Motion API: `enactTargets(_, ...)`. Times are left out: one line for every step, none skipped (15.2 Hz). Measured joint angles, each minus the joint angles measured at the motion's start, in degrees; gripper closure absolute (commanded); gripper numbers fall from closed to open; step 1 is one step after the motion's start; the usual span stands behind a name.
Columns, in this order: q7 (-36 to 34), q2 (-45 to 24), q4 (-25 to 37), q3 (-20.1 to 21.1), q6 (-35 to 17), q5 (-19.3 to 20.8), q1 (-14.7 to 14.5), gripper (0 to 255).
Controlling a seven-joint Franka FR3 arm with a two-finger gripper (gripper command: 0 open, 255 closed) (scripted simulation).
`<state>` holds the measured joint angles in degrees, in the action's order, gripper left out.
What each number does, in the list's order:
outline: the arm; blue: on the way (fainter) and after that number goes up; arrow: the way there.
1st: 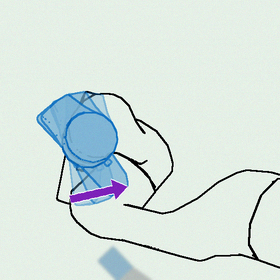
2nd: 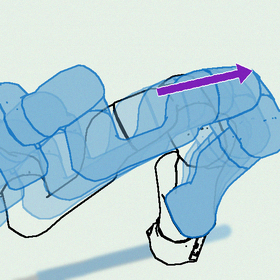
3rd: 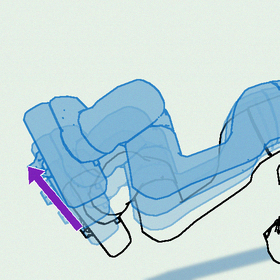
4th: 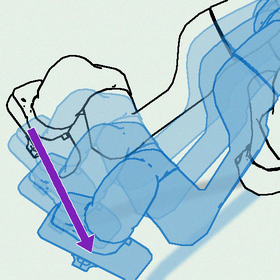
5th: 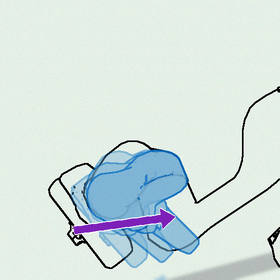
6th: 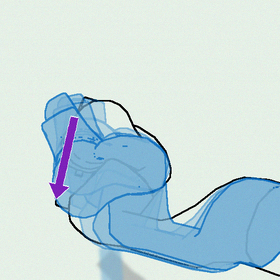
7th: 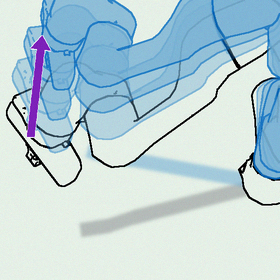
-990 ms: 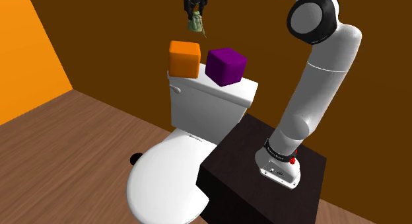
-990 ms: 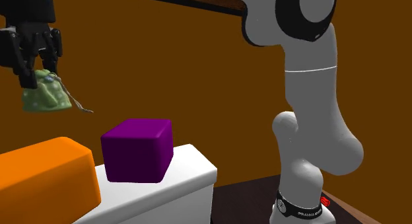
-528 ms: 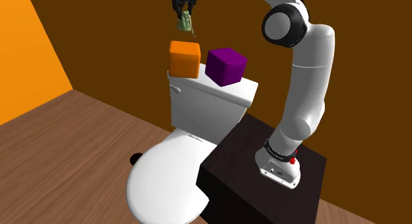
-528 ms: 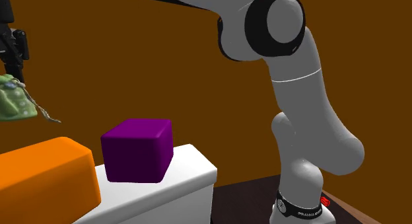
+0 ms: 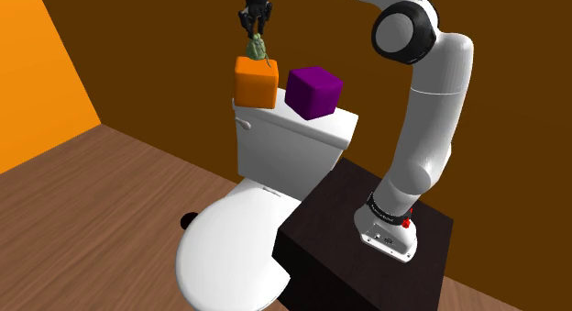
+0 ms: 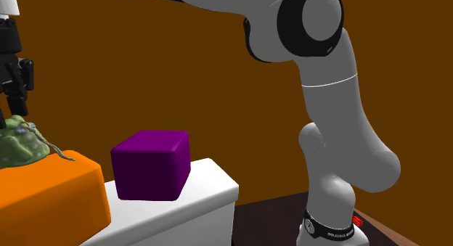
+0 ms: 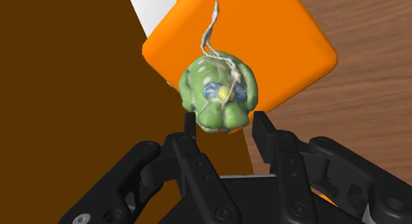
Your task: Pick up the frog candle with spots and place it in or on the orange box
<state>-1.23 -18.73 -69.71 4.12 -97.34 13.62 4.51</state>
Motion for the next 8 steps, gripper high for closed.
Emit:
enactTargets(-0.19,0.48,-1.47,0.00,-0.98,-0.01,0.07,255)
enactTargets(-0.31,0.99,-2.70,-0.01,-2.00,0.01,0.15,255)
enactTargets(-0.54,1.29,-3.55,0.01,-2.96,0.07,0.13,255)
enactTargets(-0.68,1.41,-4.58,0.01,-4.33,0.09,0.20,255)
enactTargets(-0.69,1.61,-5.94,-0.06,-4.98,0.04,0.38,255)
enactTargets(-0.93,1.84,-7.11,-0.05,-5.61,0.05,0.37,255)
enactTargets(-1.20,2.47,-8.44,-0.12,-6.93,0.20,0.45,255)
enactTargets(-1.24,2.45,-8.63,-0.25,-7.43,0.31,0.59,255)
